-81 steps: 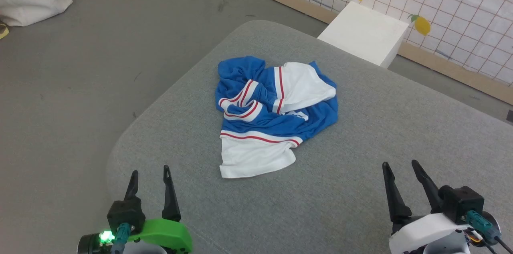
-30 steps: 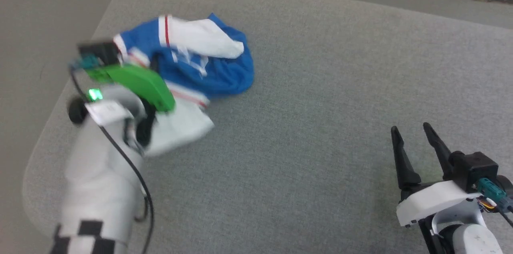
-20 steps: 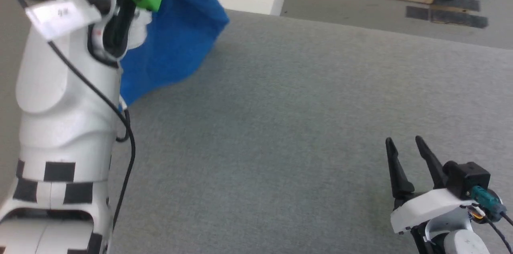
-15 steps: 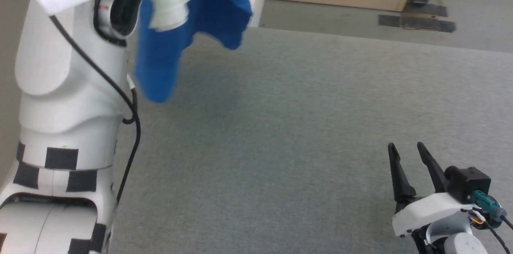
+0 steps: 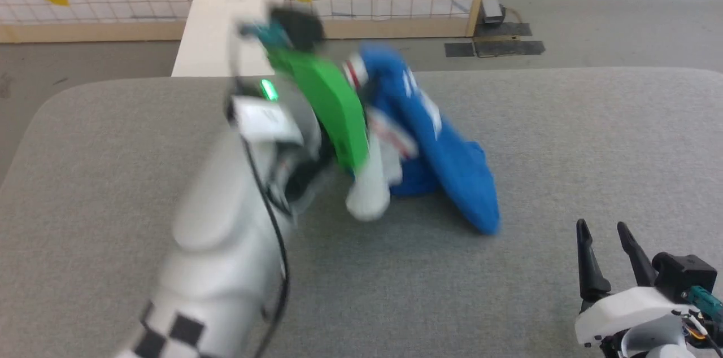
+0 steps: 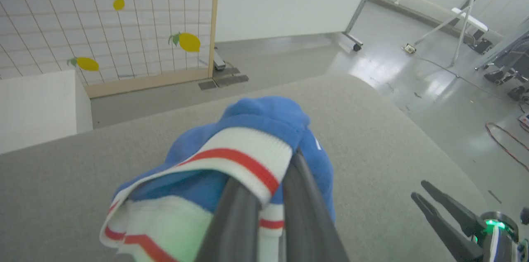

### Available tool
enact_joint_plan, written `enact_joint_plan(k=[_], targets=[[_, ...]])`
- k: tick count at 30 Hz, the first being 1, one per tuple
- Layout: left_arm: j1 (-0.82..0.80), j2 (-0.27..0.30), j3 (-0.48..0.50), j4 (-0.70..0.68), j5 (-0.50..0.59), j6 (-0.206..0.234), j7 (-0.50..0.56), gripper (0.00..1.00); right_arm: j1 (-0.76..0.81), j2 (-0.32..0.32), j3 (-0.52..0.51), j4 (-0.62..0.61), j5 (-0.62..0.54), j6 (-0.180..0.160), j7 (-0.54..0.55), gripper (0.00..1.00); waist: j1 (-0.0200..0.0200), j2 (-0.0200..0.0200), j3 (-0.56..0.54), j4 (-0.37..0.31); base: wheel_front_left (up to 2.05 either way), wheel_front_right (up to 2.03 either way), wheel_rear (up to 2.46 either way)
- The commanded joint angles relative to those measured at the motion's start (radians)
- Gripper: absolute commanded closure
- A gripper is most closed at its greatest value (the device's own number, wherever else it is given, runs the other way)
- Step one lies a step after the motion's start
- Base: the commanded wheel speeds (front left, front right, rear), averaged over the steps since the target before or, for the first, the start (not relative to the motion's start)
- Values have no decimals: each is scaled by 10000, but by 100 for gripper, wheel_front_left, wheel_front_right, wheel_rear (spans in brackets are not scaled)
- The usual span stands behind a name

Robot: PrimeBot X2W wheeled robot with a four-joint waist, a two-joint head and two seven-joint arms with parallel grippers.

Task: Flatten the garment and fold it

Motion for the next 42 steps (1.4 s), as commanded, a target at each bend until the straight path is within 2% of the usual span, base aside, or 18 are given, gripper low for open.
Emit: enact_joint_plan(k=[1,8,11,12,18,22,27,32,34,38,42], targets=[[672,-78,-333,57,-158,-48,163,100,66,1,25,39,-52,-13,-47,0,1,-1,-16,-126,0,0,0],[3641,-164,-2365,944,-382,65,1436,100,18,1,77,91,45,-13,-21,0,1,-1,75,-39,0,0,0],[4184,-175,-2602,1150,-603,224,1779,100,25,1,128,114,75,-13,-17,0,1,-1,38,93,0,0,0],[4281,-181,-2499,1089,-805,309,1759,0,34,1,136,127,79,-13,-18,0,1,-1,16,157,0,0,0],[4146,-200,-756,-244,-2263,932,376,0,157,1,161,191,112,-13,-16,0,1,-1,-196,450,0,0,0],[4109,72,623,-1041,-2364,1395,-1155,0,207,1,228,169,156,-13,29,0,1,-1,-303,548,0,0,0],[4909,858,1689,-1573,-1180,1802,-3929,0,238,1,287,60,209,-13,142,0,1,-1,-370,556,0,0,0],[6130,1180,1825,-1648,272,2091,-6370,0,267,1,336,-158,211,-13,604,0,1,-1,-307,640,0,0,0],[6527,1178,1843,-1767,800,2155,-6701,0,212,1,353,-284,212,-13,1086,0,1,-1,-247,691,0,0,0],[7121,891,2164,-2474,1819,2333,-6818,0,-358,1,405,-517,-154,-13,2746,0,1,-1,2,835,0,0,0],[7474,468,2461,-2906,2267,2111,-6824,0,-1472,-28,605,-481,-914,-13,4634,0,1,-1,387,1027,0,0,0]])
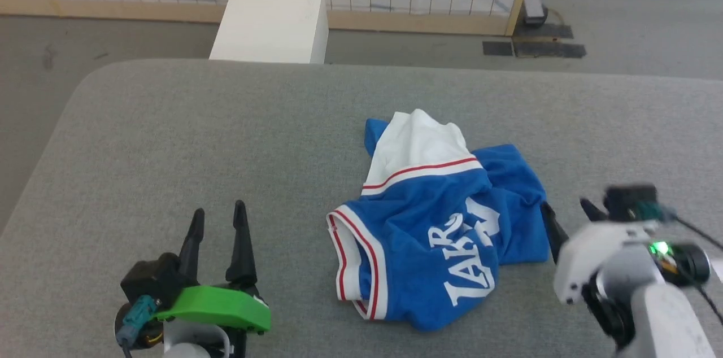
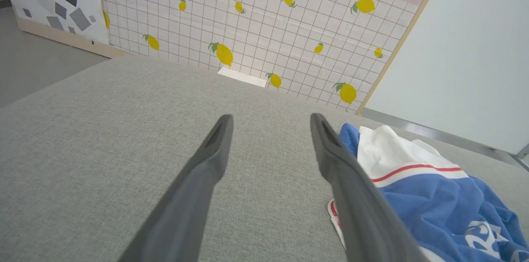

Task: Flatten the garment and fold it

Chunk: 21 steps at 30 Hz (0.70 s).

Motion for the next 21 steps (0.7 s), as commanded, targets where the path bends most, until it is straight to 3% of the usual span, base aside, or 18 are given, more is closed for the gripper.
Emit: enact_joint_plan(k=[1,4,9,10,11,12,16,21], targets=[[63,-252,141,-106,344,-287,-46,0,-839,-339,310,562,-576,-13,1570,0,0,0,559,479,0,0,0],[-77,-440,188,-160,539,-439,-47,0,-1145,-713,725,1149,-695,-13,2941,0,0,0,826,807,0,0,0],[-272,-615,209,-208,690,-574,-48,0,-1106,-1132,1349,1560,-261,-13,4003,0,0,0,1146,1177,0,0,0],[-283,-632,216,-202,708,-581,-48,0,-1079,-1190,1417,1591,-167,-13,4120,6,0,0,1160,1198,0,0,0],[-290,-648,219,-203,724,-592,-48,0,-1063,-1267,1505,1573,-30,-13,4216,76,0,0,1197,1222,0,0,0],[-299,-658,223,-206,738,-599,-48,0,-1073,-1344,1555,1516,107,-13,4234,100,0,0,1215,1232,0,0,0],[-305,-683,215,-156,780,-636,-48,0,-1202,-2059,1459,1063,703,-13,4202,100,0,0,1199,1217,0,0,0],[-403,-691,144,12,673,-685,-48,0,-1631,-3396,164,604,809,-13,4098,100,0,0,1114,1058,0,0,0]])
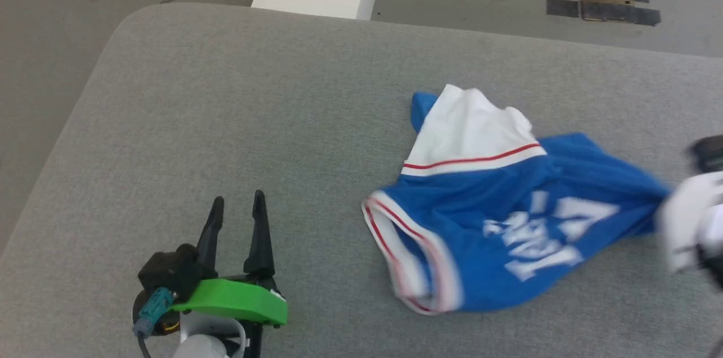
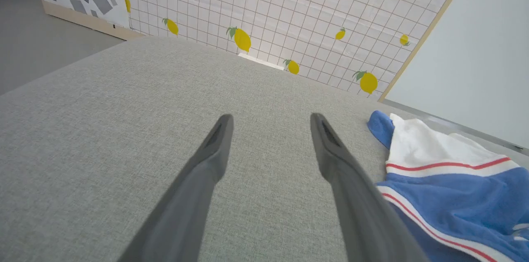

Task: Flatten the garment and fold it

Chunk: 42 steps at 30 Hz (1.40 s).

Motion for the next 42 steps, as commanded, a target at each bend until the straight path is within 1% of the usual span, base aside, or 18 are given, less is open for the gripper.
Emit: enact_joint_plan(k=[1,4,6,7,8,9,12,14,17,19,23,25,28,32,34,37,40,42], targets=[[-248,-47,-64,55,30,-54,-45,0,-303,-307,-464,-19,-89,-19,-37,100,0,-1,-43,-79,0,0,0],[-335,-48,-233,202,-59,-75,-45,0,-450,-587,-1248,131,-345,-19,-219,100,0,-1,-34,-134,0,0,0],[-391,-49,-320,310,-133,-68,-45,0,-480,-547,-1584,298,-552,-19,-430,100,0,-1,-46,-197,0,0,0],[-409,-49,-338,346,-147,-54,-45,0,-481,-425,-1743,394,-564,-19,-516,100,0,-1,-60,-230,0,0,0],[-421,-49,-371,405,-171,-61,-45,0,-459,-288,-1877,472,-602,-19,-631,54,0,-1,-87,-264,0,0,0],[-432,-49,-409,472,-189,-81,-45,0,-451,-154,-1999,464,-632,-19,-870,0,0,-1,-116,-305,0,0,0],[-454,-50,-443,626,-198,-114,-45,0,-469,434,-2467,140,-449,-19,-1817,0,0,-1,-246,-445,0,0,0],[-505,-50,-470,699,-251,-163,-45,0,-370,843,-2759,-333,-328,-19,-2694,0,0,-1,-343,-543,0,0,0],[-653,-50,-550,836,-271,-274,-45,0,89,1465,-2868,-1058,-5,-19,-3948,0,0,-1,-547,-753,0,0,0],[-795,-50,-613,935,-252,-355,-45,0,589,1986,-2894,-1494,283,-19,-4448,0,0,-1,-668,-910,0,0,0],[-1087,-38,-707,1141,-271,-450,-8,0,1697,2787,-2709,-2278,310,-19,-5184,0,0,-1,-857,-1327,0,0,0],[-1269,-6,-762,1244,-268,-493,80,0,2159,3057,-2534,-2493,454,-19,-5411,0,0,-1,-918,-1574,0,0,0],[-1674,-1,-877,1475,-447,-648,519,0,2637,3225,-2322,-2693,619,-19,-5693,0,0,-1,-897,-1939,0,0,0],[-2881,0,-1280,2060,-625,-885,1824,0,2955,3292,-2217,-2821,747,-19,-5708,0,0,-1,-725,-2352,0,0,0],[-3692,-6,-1469,2496,-709,-936,2653,0,2911,3300,-2133,-2925,725,-19,-5683,0,0,-1,-492,-2597,0,0,0],[-5043,-18,-1947,3415,-725,-982,4198,0,2687,3304,-2113,-2964,832,-19,-5677,0,0,-1,-98,-2881,0,0,0],[-6151,-32,-2429,4384,-660,-791,5712,0,2482,3306,-2080,-2930,880,-19,-5658,0,0,-1,262,-3128,0,0,0],[-6805,-38,-2891,5289,-458,-481,7124,0,2379,3306,-2081,-2862,881,-19,-5670,0,0,-1,467,-3263,0,0,0]])
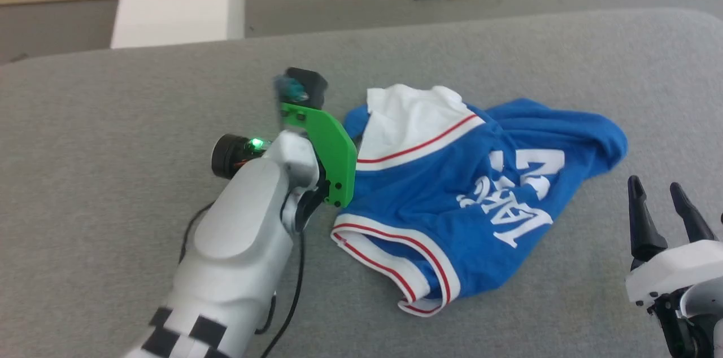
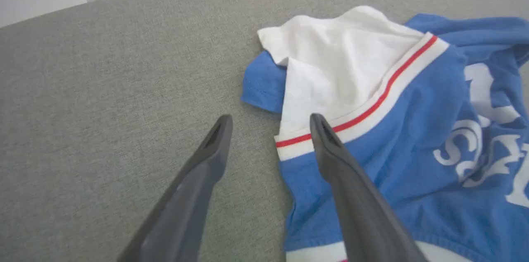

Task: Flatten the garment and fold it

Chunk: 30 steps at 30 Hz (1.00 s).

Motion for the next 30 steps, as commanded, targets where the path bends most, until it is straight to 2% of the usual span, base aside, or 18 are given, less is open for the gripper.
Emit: enact_joint_plan(k=[1,6,11,12,13,14,15,19,22,25,30], targets=[[-310,-3,-248,400,240,134,591,0,-164,7,25,35,46,-13,-42,0,0,-1,575,-501,0,0,0],[-831,-10,-782,1330,-81,232,2098,0,-402,7,13,215,-34,-13,-251,0,0,-1,927,-820,0,0,0],[-663,-12,-1173,1536,-666,79,2457,0,-490,8,-134,395,-109,-13,-408,0,0,-1,1024,-858,0,0,0],[-595,-12,-1271,1565,-775,38,2474,16,-485,8,-155,413,-118,-13,-421,0,0,-1,1016,-840,0,0,0],[-551,-13,-1326,1547,-872,-18,2407,78,-481,8,-180,424,-127,-13,-431,0,0,-1,1007,-810,0,0,0],[-476,-13,-1321,1487,-1087,-40,2236,78,-476,8,-215,447,-153,-13,-441,0,0,-1,971,-748,0,0,0],[-438,-13,-1373,1461,-1183,-59,2142,100,-476,8,-224,468,-163,-13,-443,0,0,-1,936,-704,0,0,0],[-384,-13,-1060,1040,-1927,29,1107,100,-424,8,-243,539,-262,-13,-446,0,0,-1,643,-375,0,0,0],[-328,-13,-260,346,-2845,160,-136,100,-336,8,-284,572,-327,-13,-435,0,0,-1,320,8,0,0,0],[-122,84,507,-420,-3204,343,-1207,100,-179,8,-306,547,-357,-13,-372,0,0,-1,9,461,0,0,0],[1034,997,1513,-1872,-3349,1104,-1879,100,-8,8,-236,456,-360,-13,-263,0,0,-1,-371,1229,0,0,0]])
